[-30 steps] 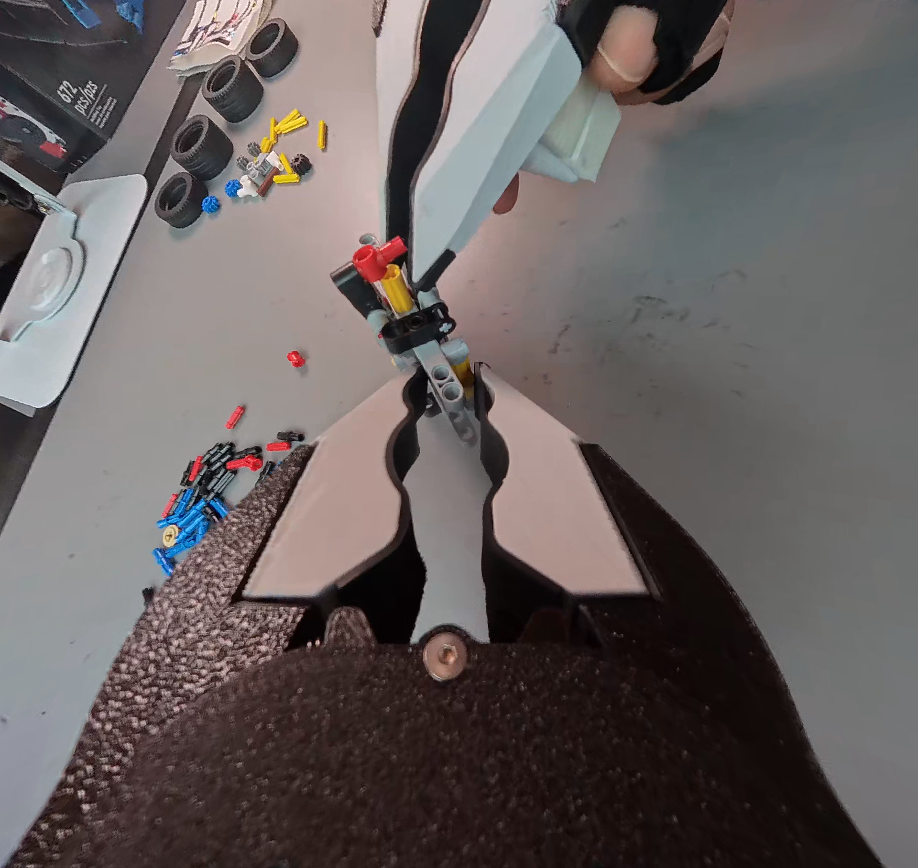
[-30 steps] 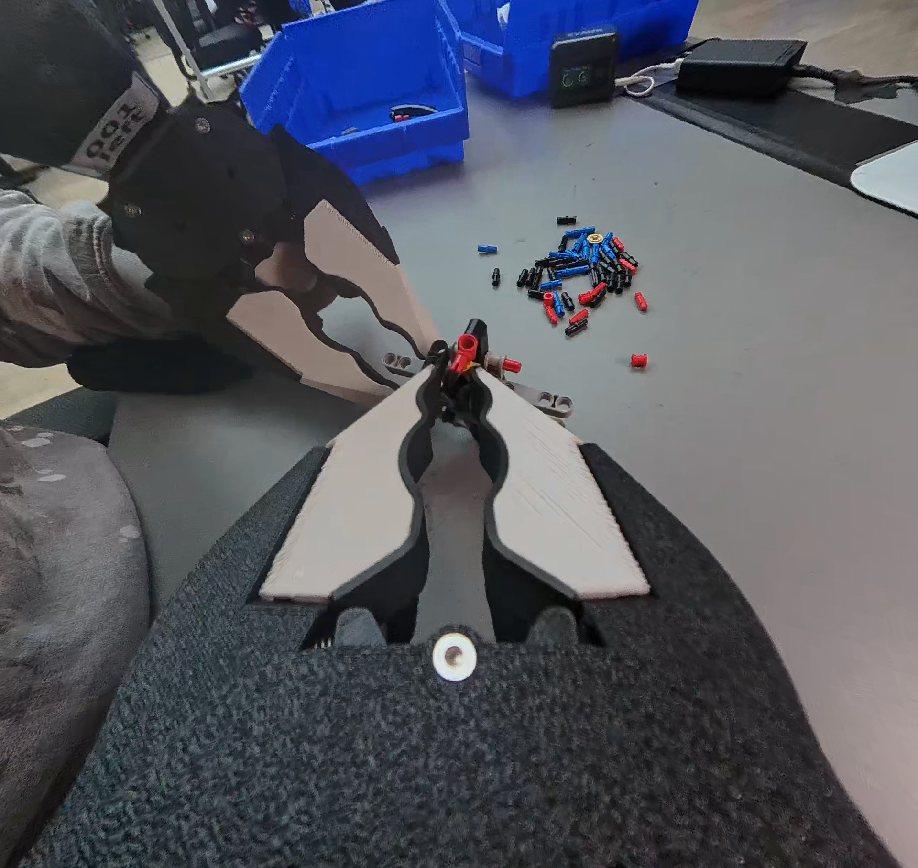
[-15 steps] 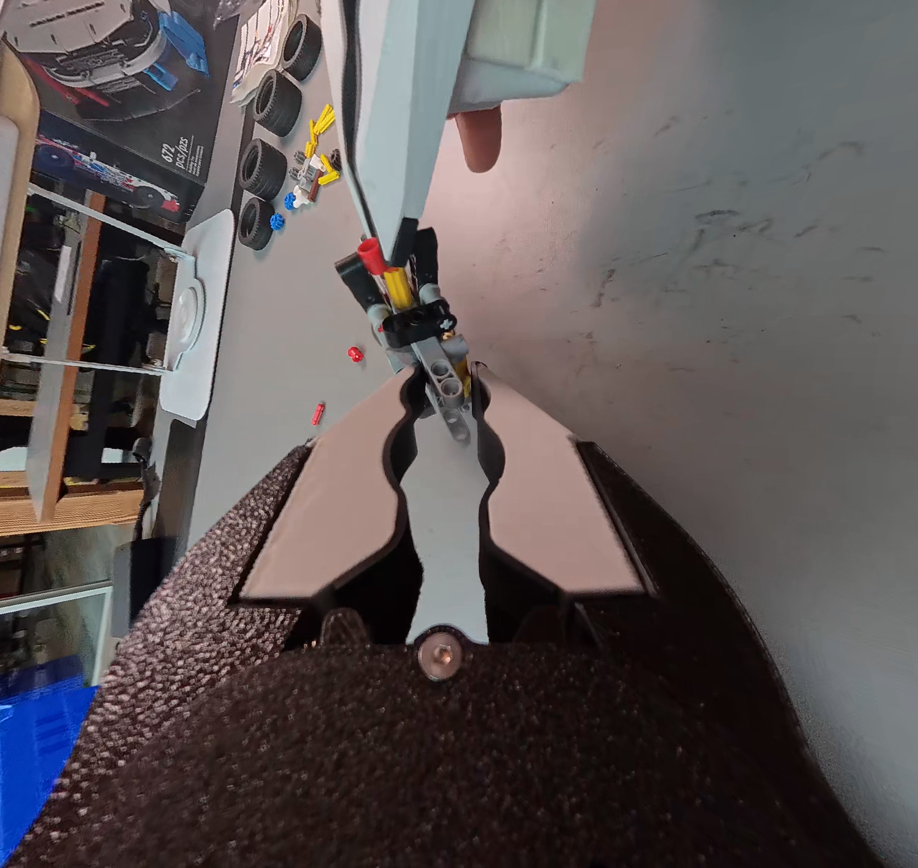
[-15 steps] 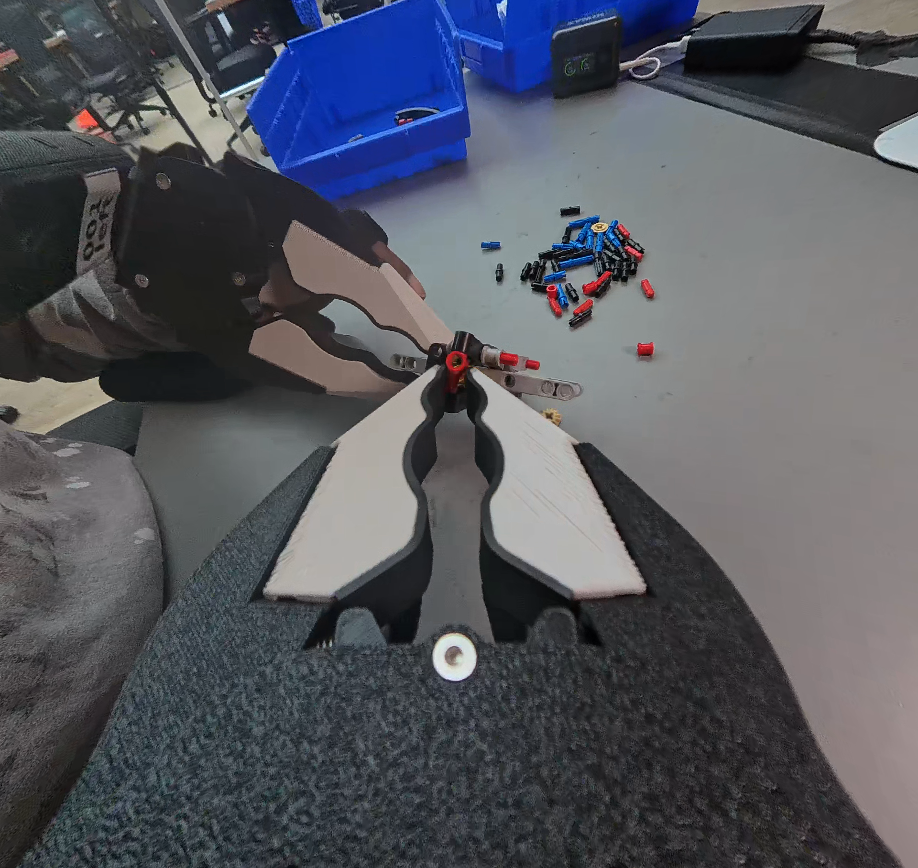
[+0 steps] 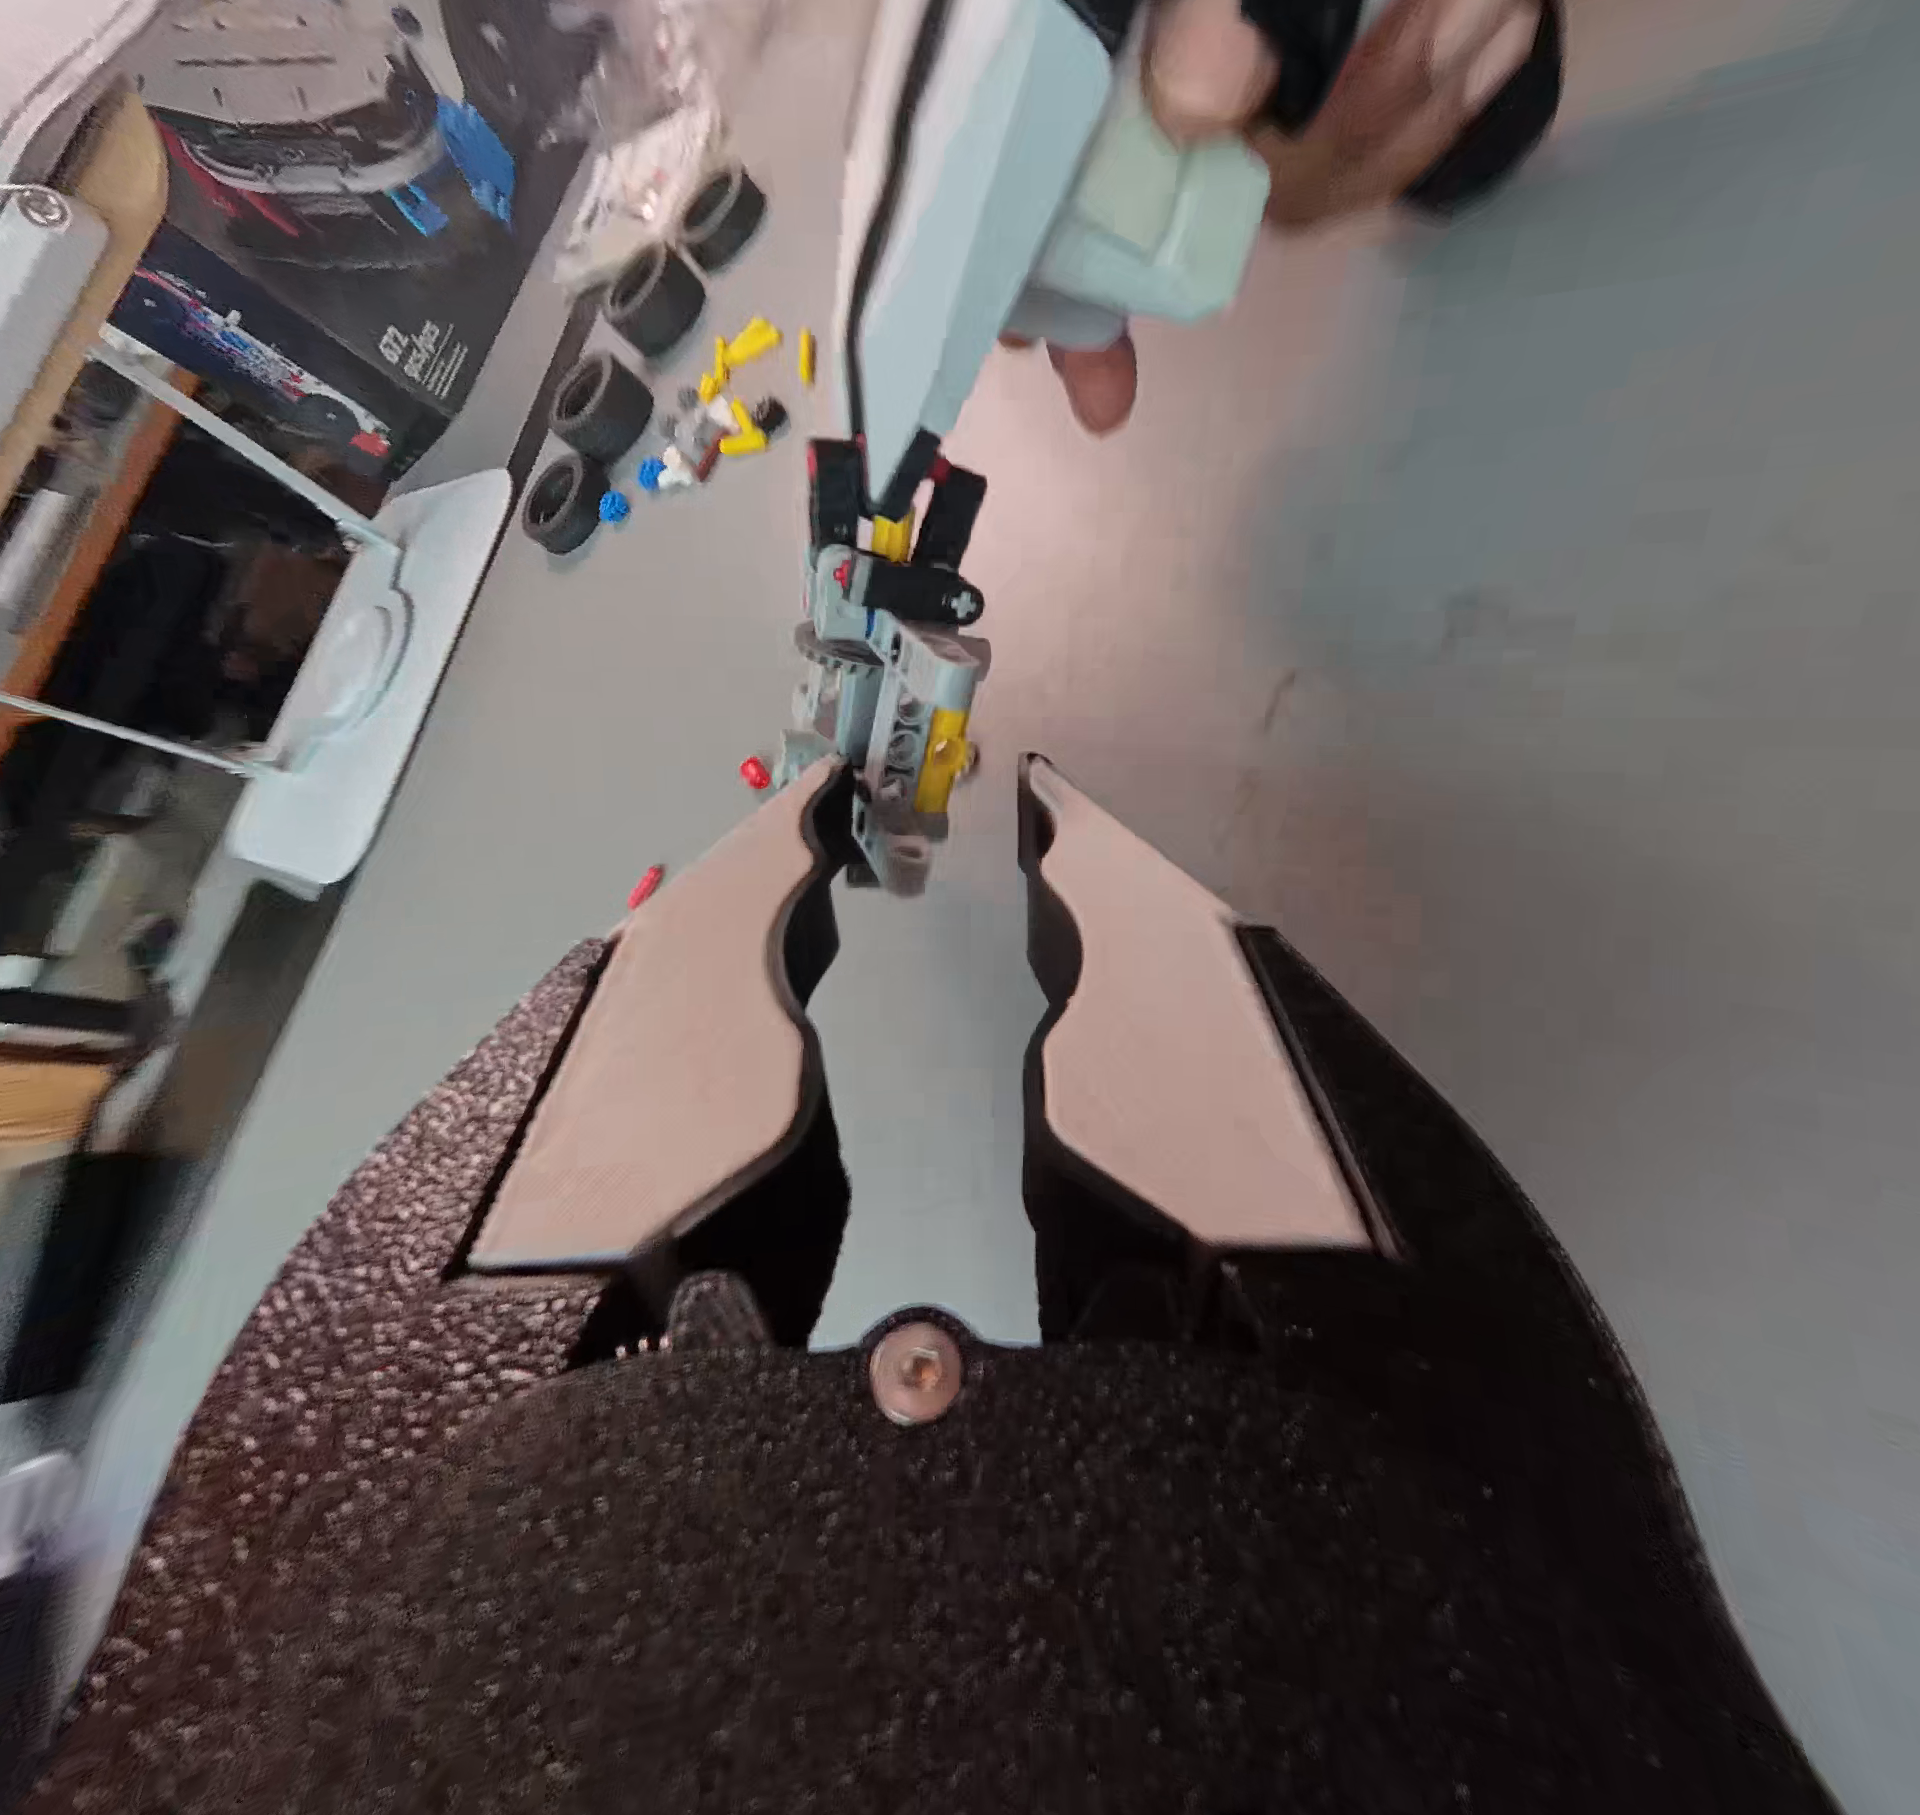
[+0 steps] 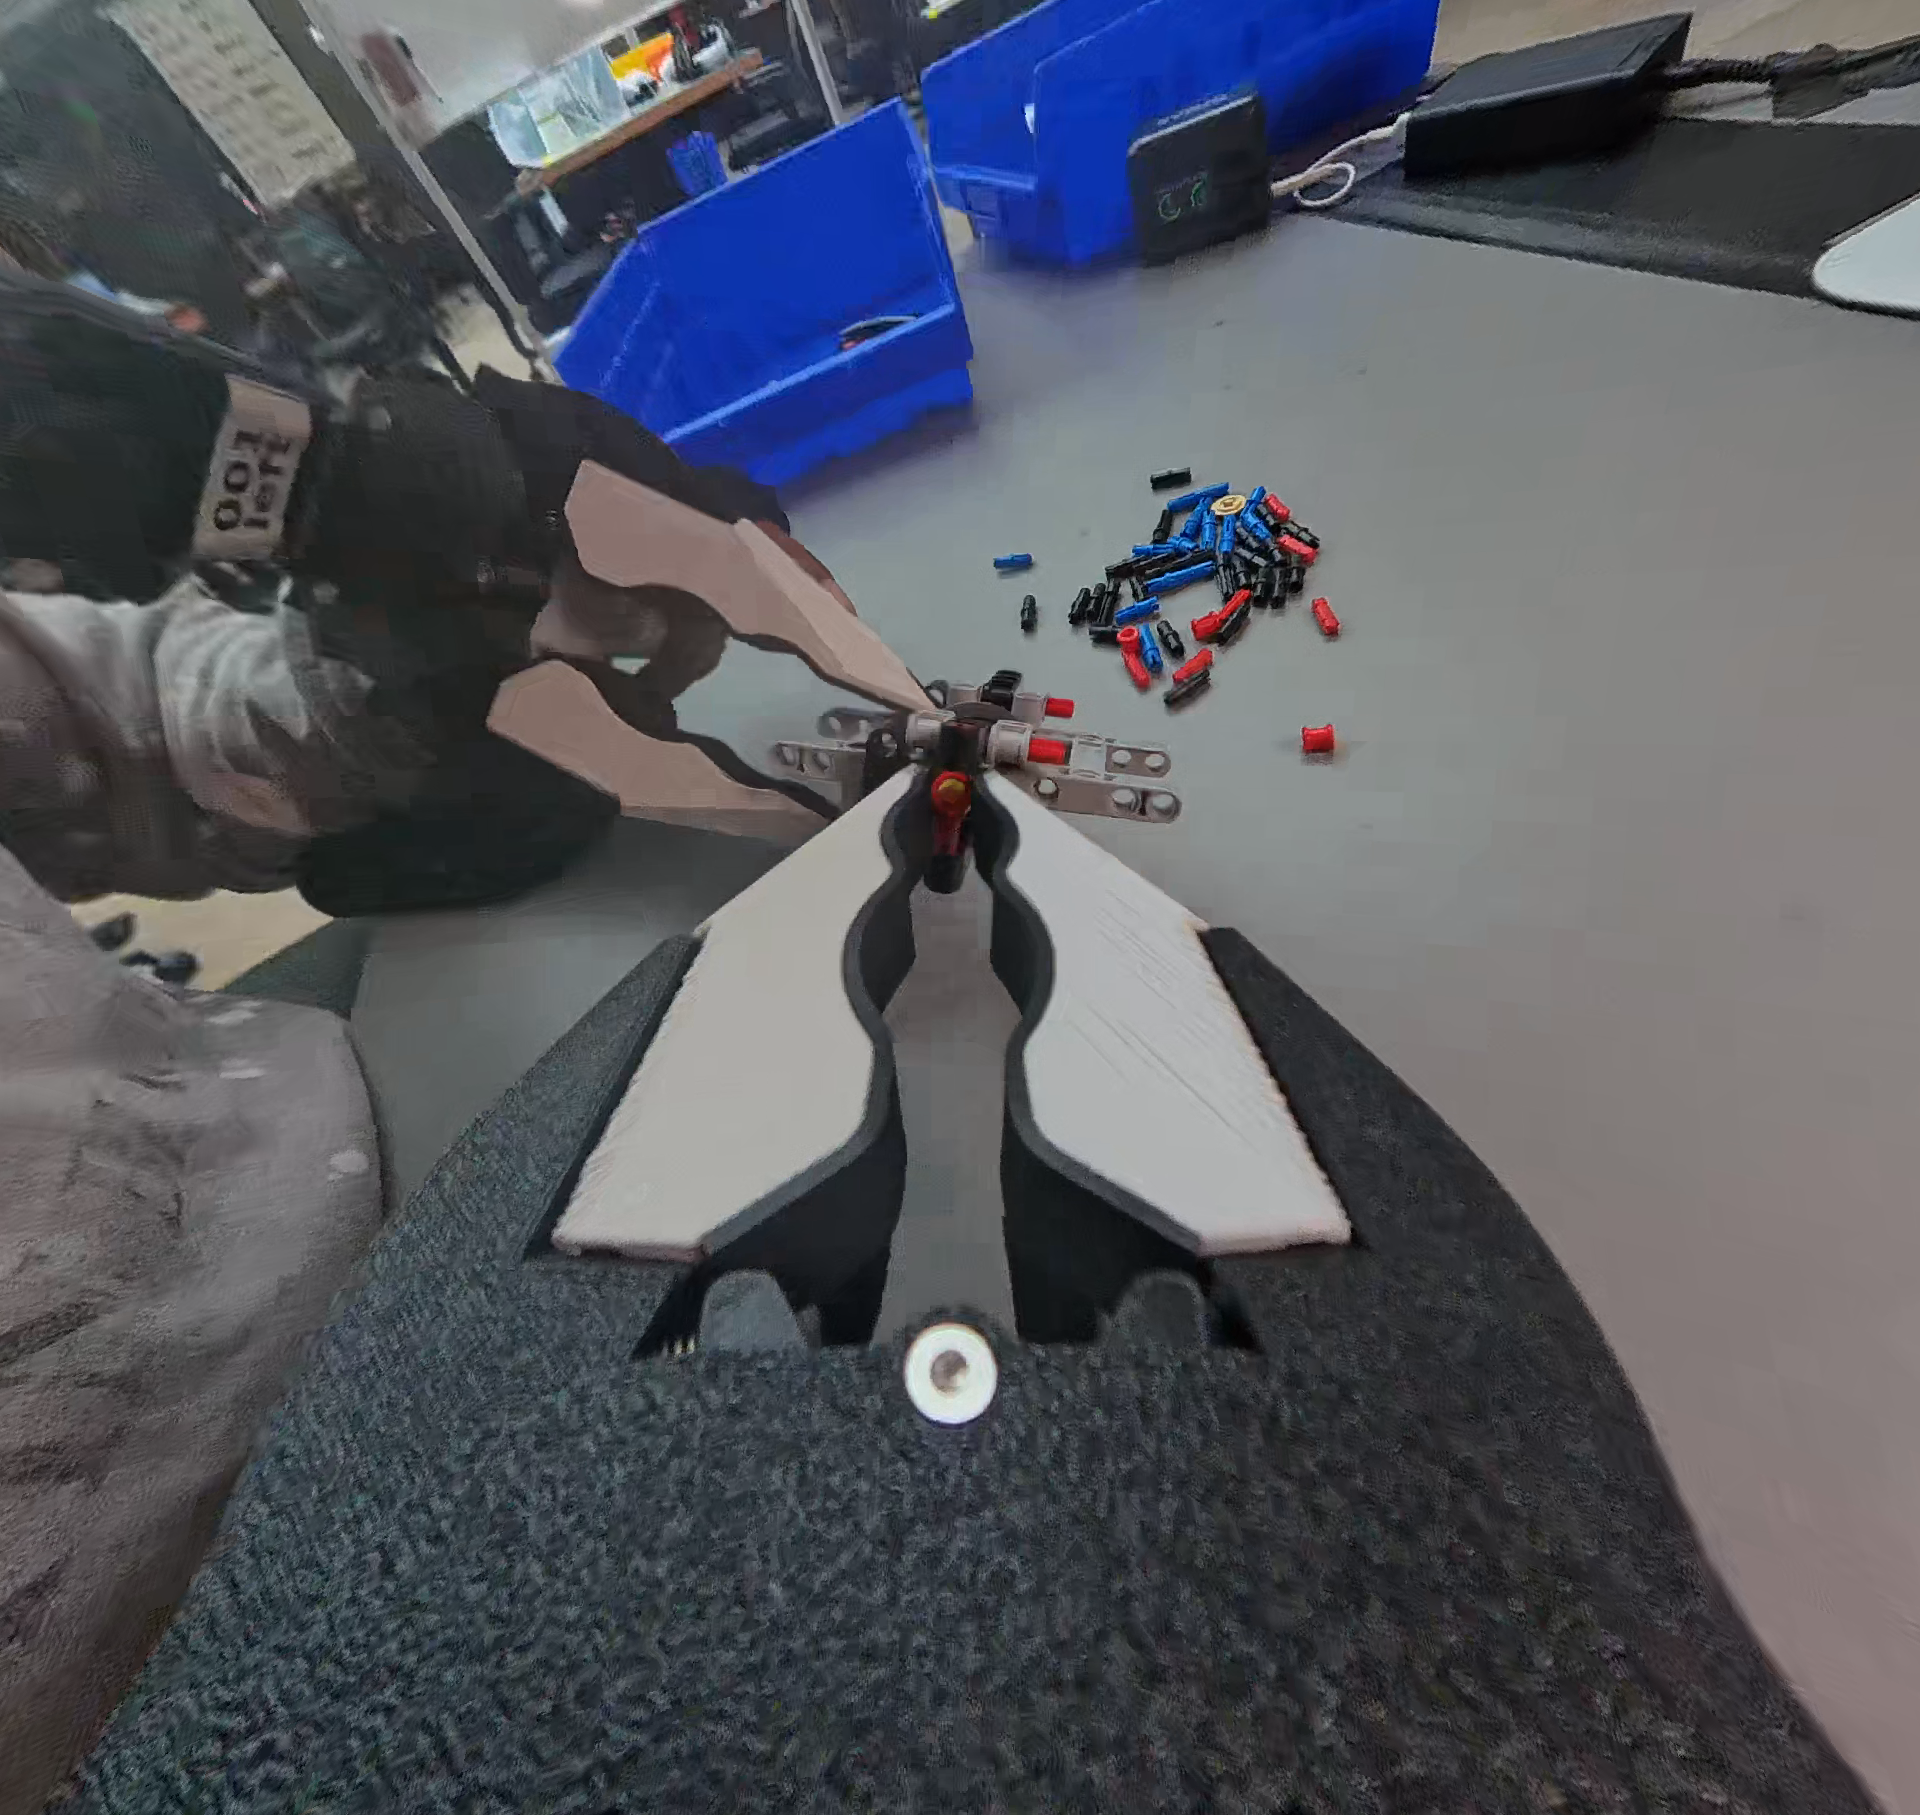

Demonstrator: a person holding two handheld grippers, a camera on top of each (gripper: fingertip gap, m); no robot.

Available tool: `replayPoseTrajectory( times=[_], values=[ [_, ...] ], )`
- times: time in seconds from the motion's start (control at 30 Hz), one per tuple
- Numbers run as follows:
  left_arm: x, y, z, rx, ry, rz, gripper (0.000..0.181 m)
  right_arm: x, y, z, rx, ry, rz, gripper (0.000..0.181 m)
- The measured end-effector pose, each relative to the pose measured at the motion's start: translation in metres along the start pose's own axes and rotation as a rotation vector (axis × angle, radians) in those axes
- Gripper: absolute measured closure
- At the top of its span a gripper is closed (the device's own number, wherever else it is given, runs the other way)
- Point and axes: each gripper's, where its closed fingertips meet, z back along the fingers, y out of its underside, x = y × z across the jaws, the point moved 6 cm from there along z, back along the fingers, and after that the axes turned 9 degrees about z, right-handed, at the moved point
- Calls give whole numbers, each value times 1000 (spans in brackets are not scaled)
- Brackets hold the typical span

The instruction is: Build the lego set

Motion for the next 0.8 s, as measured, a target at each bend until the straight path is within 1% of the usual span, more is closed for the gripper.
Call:
replayPoseTrajectory(
  times=[0.1, 0.17, 0.2, 0.27, 0.3, 0.37, 0.43, 0.5, 0.57, 0.63, 0.67, 0.7, 0.8],
  values=[
    [25, -18, 25, -247, 183, 434, 145, -13, -12, 14, -215, -58, -198, 176],
    [42, -21, 37, -383, 310, 714, 143, -24, -23, 27, -394, -83, -323, 176],
    [46, -21, 38, -418, 382, 844, 142, -27, -28, 33, -487, -112, -394, 176],
    [41, -22, 31, -451, 550, 1010, 145, -30, -35, 37, -616, -168, -504, 176],
    [36, -25, 25, -460, 613, 1071, 145, -27, -36, 36, -651, -189, -530, 176],
    [26, -37, 12, -493, 748, 1186, 145, -17, -38, 26, -666, -221, -538, 176],
    [24, -48, 1, -528, 813, 1259, 145, -3, -40, 15, -637, -260, -508, 176],
    [28, -52, -3, -566, 829, 1294, 149, 7, -37, 6, -583, -262, -449, 176],
    [31, -50, -4, -572, 826, 1307, 150, 8, -36, 5, -561, -244, -428, 175],
    [34, -48, 1, -610, 834, 1304, 167, 8, -36, 7, -526, -266, -395, 177],
    [38, -45, 3, -624, 829, 1306, 169, 9, -36, 7, -490, -268, -353, 178],
    [39, -43, 6, -624, 830, 1293, 176, 10, -35, 7, -458, -265, -327, 177],
    [37, -42, 9, -599, 782, 1208, 176, 12, -33, 7, -432, -286, -301, 177]
  ],
)
